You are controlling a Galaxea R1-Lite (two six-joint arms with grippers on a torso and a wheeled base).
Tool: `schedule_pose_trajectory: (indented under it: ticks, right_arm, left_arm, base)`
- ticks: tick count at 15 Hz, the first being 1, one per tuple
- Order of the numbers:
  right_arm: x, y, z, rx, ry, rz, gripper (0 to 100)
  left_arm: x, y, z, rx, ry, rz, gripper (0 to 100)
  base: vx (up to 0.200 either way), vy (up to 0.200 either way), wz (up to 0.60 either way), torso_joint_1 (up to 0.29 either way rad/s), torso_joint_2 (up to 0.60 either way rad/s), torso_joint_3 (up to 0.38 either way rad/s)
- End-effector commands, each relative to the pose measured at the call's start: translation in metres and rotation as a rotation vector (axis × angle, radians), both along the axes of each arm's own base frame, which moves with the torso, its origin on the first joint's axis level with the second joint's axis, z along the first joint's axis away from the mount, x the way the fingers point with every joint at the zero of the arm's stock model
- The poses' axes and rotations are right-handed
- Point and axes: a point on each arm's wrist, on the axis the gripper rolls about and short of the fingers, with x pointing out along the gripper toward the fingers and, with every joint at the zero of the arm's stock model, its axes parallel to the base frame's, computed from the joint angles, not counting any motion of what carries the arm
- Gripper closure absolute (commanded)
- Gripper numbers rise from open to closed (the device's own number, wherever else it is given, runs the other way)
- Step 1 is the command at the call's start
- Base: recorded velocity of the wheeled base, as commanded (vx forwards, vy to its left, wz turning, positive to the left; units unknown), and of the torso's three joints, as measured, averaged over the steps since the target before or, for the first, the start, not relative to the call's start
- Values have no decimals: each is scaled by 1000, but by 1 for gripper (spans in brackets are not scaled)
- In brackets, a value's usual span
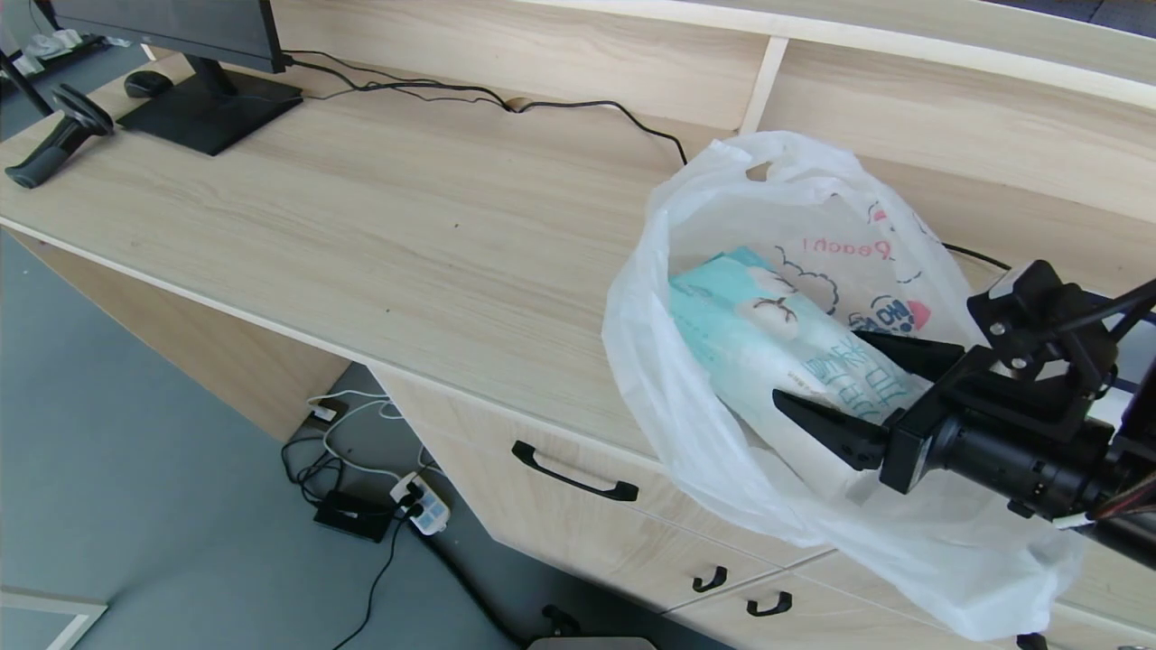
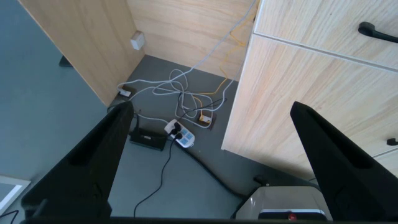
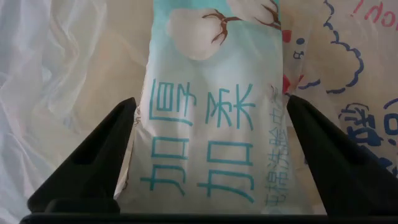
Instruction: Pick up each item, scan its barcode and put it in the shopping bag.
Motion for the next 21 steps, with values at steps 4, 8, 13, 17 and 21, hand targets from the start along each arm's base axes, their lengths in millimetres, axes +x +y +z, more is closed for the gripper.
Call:
schedule_pose_trajectory:
  ticks: [4, 8, 13, 17, 21]
  right_arm:
    - [0, 0, 20, 41, -69, -5, 0]
    - [-38, -15, 46, 95, -198, 16, 0]
    - [-64, -25, 47, 136, -226, 39, 0]
    - [-66, -25, 37, 129, -189, 67, 0]
    - [-68, -28, 38, 151, -184, 57, 0]
  left_arm:
    - [0, 0, 0, -3, 3, 0, 0]
    - [0, 0, 0, -3, 3, 0, 0]
    - [0, 0, 0, -2, 4, 0, 0]
    - [0, 0, 0, -3, 4, 0, 0]
    - [0, 0, 0, -3, 6, 0, 0]
  base:
    - [0, 0, 0, 0, 0, 0]
    - [0, 0, 0, 0, 0, 0]
    - [0, 0, 0, 0, 0, 0]
    - [0, 0, -450, 2, 2, 1]
    - [0, 0, -600, 5, 2, 2]
